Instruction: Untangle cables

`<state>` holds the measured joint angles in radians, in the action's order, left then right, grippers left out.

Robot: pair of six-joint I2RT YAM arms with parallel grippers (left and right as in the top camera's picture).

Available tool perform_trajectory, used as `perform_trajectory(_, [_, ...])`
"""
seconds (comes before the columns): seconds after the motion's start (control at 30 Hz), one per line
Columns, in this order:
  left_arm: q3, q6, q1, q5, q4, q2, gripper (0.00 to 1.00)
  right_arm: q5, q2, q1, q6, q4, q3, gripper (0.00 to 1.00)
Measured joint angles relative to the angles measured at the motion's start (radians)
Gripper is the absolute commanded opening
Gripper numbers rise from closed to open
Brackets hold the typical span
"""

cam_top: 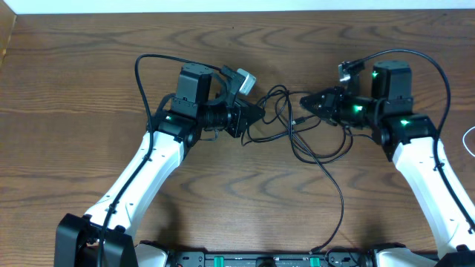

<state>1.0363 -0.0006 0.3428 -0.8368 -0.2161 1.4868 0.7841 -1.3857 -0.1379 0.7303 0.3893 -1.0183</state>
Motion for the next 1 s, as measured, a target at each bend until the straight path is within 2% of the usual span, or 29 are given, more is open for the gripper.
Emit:
perform_trajectory(0.2, [0.0,0.055,0.0,-0.065,-0.006,0.0,0.08,-0.089,-0.001,-0.053,0.169,-0.017,0.0,0.23])
perform_trajectory(0.4, [0.0,0.084,0.0,-0.115,-0.008,0.0,0.08,-0.154,-0.001,-0.089,0.274,-0.073,0.0,0.22])
perform_trajectory(0.67, [0.0,0.112,0.0,-0.19,-0.008,0.0,0.08,-0.198,-0.001,-0.108,0.328,-0.08,0.0,0.21])
perform_trajectory(0.83, [0.0,0.118,0.0,-0.237,-0.008,0.0,0.08,-0.214,-0.001,-0.124,0.349,-0.08,0.0,0.15])
perform_trajectory(0.93, [0.0,0.134,0.0,-0.269,-0.008,0.0,0.08,-0.224,-0.002,-0.137,0.356,-0.08,0.0,0.04])
perform_trajectory(1.0, [0.0,0.154,0.0,-0.306,-0.009,0.0,0.08,-0.224,-0.003,-0.143,0.363,-0.081,0.0,0.02])
